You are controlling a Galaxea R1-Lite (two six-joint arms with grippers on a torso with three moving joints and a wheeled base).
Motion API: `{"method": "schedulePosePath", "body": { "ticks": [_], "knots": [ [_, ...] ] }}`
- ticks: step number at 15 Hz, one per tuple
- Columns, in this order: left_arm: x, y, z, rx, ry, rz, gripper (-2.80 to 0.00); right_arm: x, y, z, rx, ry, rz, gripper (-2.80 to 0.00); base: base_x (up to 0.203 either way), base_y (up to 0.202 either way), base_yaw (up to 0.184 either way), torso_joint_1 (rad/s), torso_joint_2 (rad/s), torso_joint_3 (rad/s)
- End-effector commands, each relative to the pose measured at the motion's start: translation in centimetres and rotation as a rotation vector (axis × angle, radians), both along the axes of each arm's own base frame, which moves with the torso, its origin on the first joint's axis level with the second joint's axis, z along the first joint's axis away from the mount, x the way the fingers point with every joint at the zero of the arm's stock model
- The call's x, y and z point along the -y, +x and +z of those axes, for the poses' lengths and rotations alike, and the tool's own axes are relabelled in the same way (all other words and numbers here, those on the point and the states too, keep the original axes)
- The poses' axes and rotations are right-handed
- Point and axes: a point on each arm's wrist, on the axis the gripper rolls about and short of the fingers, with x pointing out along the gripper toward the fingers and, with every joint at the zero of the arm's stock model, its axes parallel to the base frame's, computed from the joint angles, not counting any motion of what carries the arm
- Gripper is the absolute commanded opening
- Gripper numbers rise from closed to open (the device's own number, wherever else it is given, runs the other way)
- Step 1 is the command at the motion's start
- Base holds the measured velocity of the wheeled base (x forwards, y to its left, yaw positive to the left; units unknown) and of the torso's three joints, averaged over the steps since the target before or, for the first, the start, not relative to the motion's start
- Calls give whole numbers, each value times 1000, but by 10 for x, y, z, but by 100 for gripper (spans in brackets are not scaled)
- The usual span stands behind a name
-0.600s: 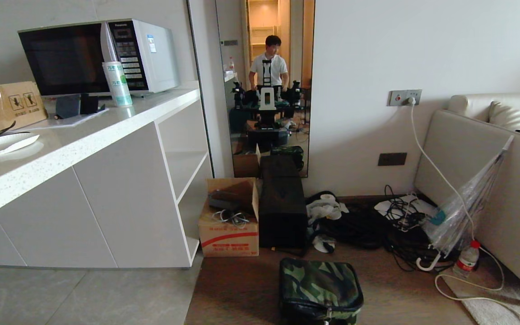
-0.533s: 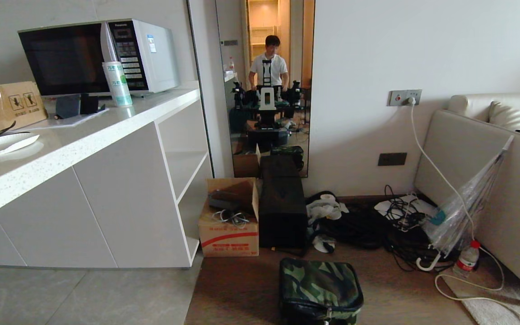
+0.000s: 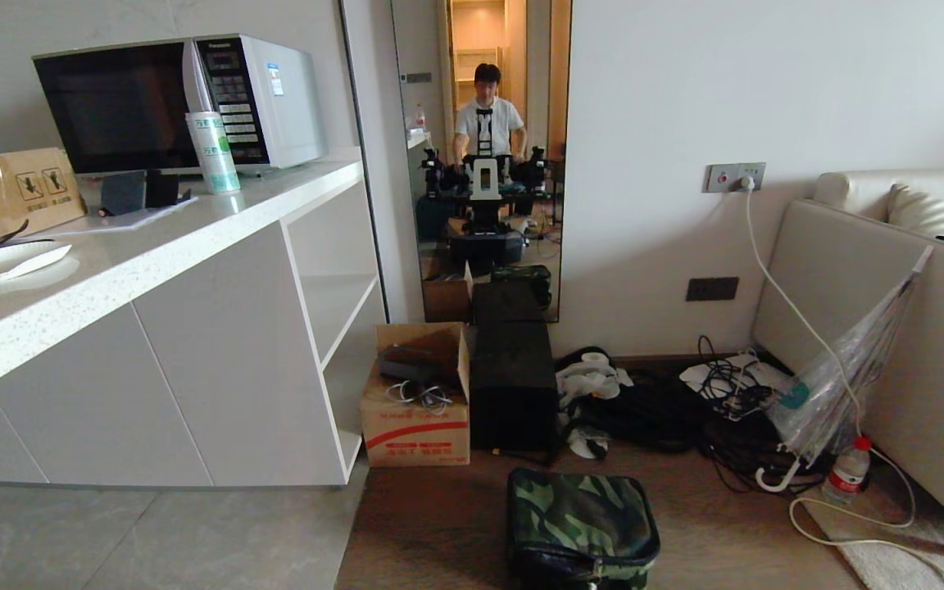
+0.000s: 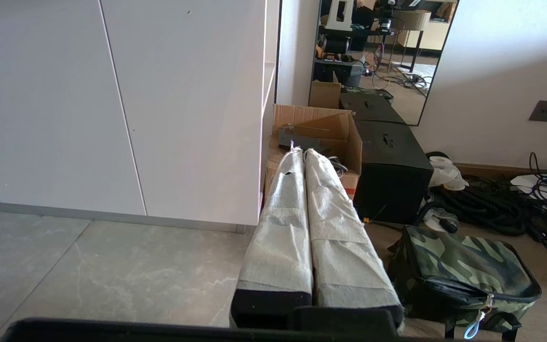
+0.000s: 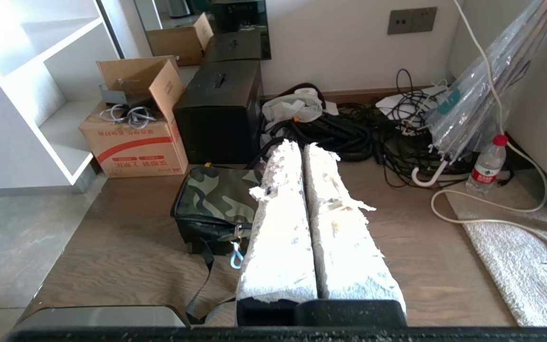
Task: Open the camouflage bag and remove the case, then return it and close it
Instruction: Open the top of the storage box
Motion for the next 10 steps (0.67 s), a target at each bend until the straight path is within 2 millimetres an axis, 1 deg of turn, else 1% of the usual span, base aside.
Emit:
{"method": "schedulePosePath", "body": {
  "ticks": [1, 10],
  "knots": [
    [0, 1, -3, -10, 0, 1, -280, 0, 0, 0, -2, 0, -1, -280, 0, 0, 0, 0, 0, 0],
    [0, 1, -3, -10, -2, 1, -280, 0, 0, 0, -2, 0, 1, -280, 0, 0, 0, 0, 0, 0]
  ]
}}
